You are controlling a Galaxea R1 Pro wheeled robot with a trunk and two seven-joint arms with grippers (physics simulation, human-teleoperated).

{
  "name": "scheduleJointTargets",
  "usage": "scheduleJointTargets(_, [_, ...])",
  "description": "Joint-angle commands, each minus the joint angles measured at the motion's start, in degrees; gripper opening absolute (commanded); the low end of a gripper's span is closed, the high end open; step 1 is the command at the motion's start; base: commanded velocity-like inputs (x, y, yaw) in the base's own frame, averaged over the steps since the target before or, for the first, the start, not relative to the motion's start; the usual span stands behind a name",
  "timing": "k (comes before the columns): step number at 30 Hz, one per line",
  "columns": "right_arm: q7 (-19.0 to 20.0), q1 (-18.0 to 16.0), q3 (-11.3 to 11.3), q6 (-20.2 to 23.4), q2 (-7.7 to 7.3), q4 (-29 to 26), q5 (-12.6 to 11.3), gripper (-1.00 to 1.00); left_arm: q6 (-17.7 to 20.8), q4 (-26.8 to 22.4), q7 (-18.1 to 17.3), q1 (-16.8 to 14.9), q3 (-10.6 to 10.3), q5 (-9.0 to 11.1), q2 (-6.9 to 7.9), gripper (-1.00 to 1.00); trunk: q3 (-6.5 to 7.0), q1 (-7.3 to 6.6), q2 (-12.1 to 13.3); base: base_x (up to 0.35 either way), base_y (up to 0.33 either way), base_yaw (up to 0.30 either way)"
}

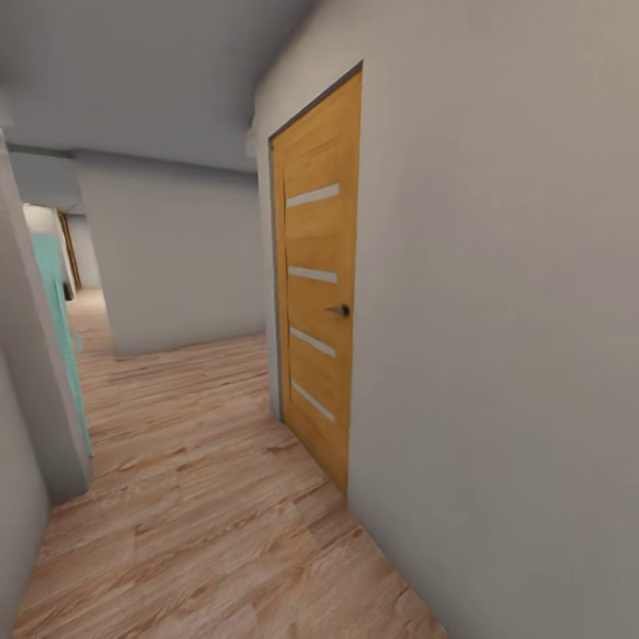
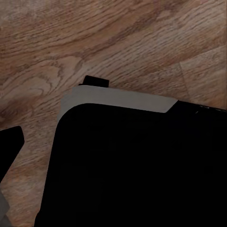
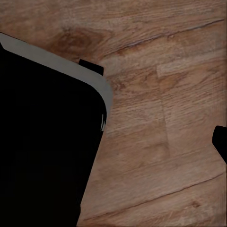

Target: Move the two storage containers from the living room to the garage. In the garage, place one container on the floor and stack the other container on top of it (either order is fine).

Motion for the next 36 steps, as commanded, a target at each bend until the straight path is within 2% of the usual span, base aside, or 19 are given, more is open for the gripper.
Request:
scheduleJointTargets(1, [-0.02, -0.07, 0.49, -0.4, 0.01, 0.18, -0.58, 1.0, -0.12, -0.05, 0.07, 0.02, 0.0, 0.32, -0.02, 1.0, -0.06, 0.04, -0.03, 0.322, 0.0, 0.278])
scheduleJointTargets(36, [-0.02, -0.07, 0.49, -0.47, 0.01, 0.18, -0.57, 1.0, -0.09, -0.05, 0.09, 0.03, 0.0, 0.32, -0.02, 1.0, -0.06, 0.04, -0.03, 0.322, 0.0, 0.283])
